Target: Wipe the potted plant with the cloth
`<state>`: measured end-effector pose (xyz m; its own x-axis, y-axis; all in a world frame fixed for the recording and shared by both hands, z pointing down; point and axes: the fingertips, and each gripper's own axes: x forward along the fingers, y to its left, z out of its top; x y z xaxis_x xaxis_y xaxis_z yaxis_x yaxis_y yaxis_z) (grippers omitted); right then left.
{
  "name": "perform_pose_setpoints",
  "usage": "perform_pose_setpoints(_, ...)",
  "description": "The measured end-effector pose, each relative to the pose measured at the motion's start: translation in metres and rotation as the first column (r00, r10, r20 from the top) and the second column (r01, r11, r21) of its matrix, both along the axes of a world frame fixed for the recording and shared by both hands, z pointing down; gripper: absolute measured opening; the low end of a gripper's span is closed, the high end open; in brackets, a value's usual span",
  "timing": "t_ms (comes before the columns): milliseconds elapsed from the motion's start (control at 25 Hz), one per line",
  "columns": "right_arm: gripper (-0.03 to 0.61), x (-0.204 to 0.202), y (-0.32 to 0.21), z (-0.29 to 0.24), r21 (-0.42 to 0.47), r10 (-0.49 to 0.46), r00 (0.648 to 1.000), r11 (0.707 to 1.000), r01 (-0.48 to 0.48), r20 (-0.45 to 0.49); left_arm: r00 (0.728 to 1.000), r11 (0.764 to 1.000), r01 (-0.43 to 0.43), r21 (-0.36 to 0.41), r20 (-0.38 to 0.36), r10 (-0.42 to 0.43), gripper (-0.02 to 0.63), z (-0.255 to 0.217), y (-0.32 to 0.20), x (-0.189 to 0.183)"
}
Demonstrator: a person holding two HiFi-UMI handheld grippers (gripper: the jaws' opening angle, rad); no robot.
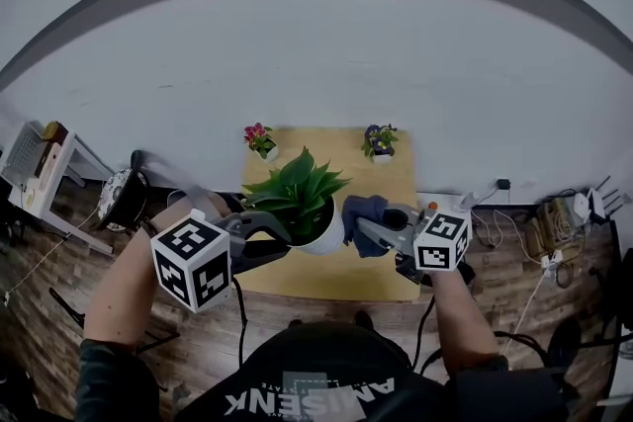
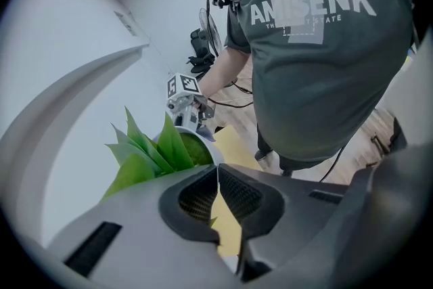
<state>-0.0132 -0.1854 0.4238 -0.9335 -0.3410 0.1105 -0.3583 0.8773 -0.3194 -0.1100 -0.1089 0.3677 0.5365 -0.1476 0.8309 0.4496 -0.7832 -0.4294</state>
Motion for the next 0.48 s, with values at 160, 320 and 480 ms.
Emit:
perform_pose_setpoints(160,0.046,0.010,-0.011,-0.040,0.059,-0.013,0.997,0.998,0.008,0.082,1.000,1.000,-0.016,0.000,0.010,0.016,0.012,-0.001,0.002,0.013)
perform_pose_setpoints(320,0.046,0.003,-0.012,-0.099,0.148,-0.054,0.980,0.989,0.025,0.194,1.000,1.000,-0.015,0.006,0.019,0.015,0.011,0.001,-0.001,0.018)
perform_pose_setpoints(480,0.046,-0.007,-0.013,-0.128,0.208,-0.072,0.978,0.978,0.031,0.194,1.000,1.000,-0.003,0.022,0.010,0.003,0.011,0.000,-0.004,0.020)
